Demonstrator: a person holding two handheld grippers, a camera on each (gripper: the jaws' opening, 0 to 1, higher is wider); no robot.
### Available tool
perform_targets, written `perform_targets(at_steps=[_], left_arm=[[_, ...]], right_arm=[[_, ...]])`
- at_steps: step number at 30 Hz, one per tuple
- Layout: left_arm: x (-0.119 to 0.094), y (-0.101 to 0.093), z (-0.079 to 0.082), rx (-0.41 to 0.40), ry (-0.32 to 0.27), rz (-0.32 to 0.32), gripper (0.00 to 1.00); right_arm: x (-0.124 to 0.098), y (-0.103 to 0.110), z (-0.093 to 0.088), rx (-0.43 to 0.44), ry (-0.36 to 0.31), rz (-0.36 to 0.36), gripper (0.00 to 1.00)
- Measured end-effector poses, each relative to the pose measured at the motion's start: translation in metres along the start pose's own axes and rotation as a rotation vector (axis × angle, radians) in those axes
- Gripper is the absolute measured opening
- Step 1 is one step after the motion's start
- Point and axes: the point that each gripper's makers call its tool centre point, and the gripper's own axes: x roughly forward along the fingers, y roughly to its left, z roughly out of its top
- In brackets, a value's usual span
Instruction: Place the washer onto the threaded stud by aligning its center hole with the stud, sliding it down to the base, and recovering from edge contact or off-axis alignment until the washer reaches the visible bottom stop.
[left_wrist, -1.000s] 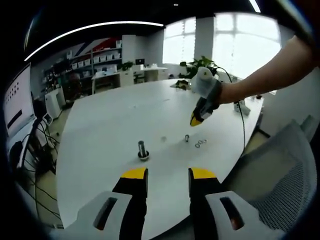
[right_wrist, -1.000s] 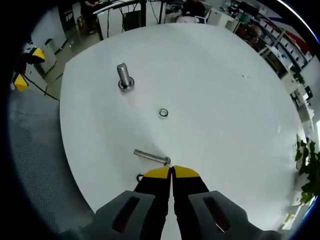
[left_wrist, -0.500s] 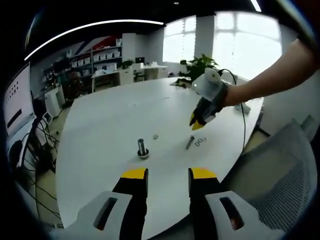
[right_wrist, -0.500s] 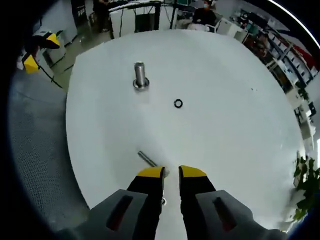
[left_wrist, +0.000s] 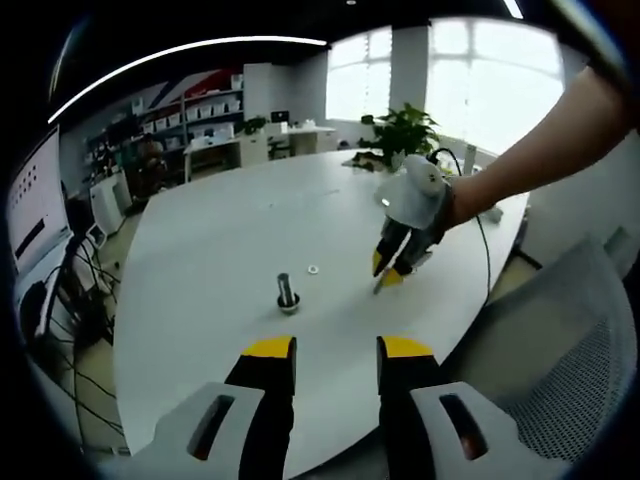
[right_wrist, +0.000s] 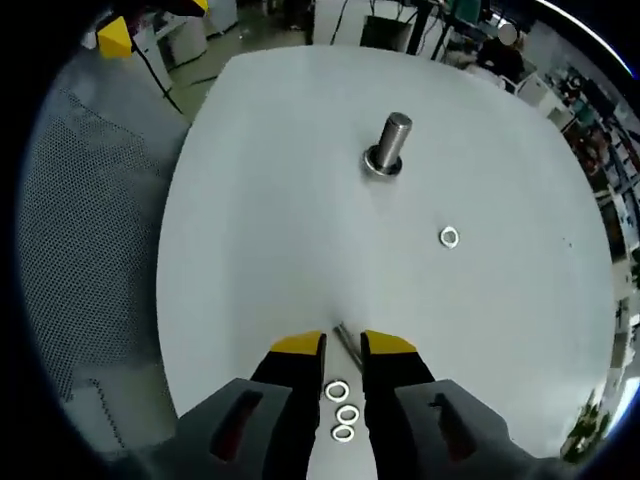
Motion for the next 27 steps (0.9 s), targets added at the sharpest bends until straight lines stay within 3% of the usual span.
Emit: perform_targets(at_steps=[5,17,27], left_arm=[[0.001,0.0,-0.002,-0.004,0.009,0.0,0.3],[0.0,0.002,-0.002,-0.017,0.005,0.005,0.31],[0.001,0.003,-0.004,-0.016,0.013,0.007,0.31]], right_arm=[[0.007,0.001,-0.003,-0.005,0.023,0.02,0.16],[0.015,0.004,-0.01,-0.123,0.061,0.049,0.15],[0.016,0.002,-0.011,-0.179,0.04,0.052,0.1]])
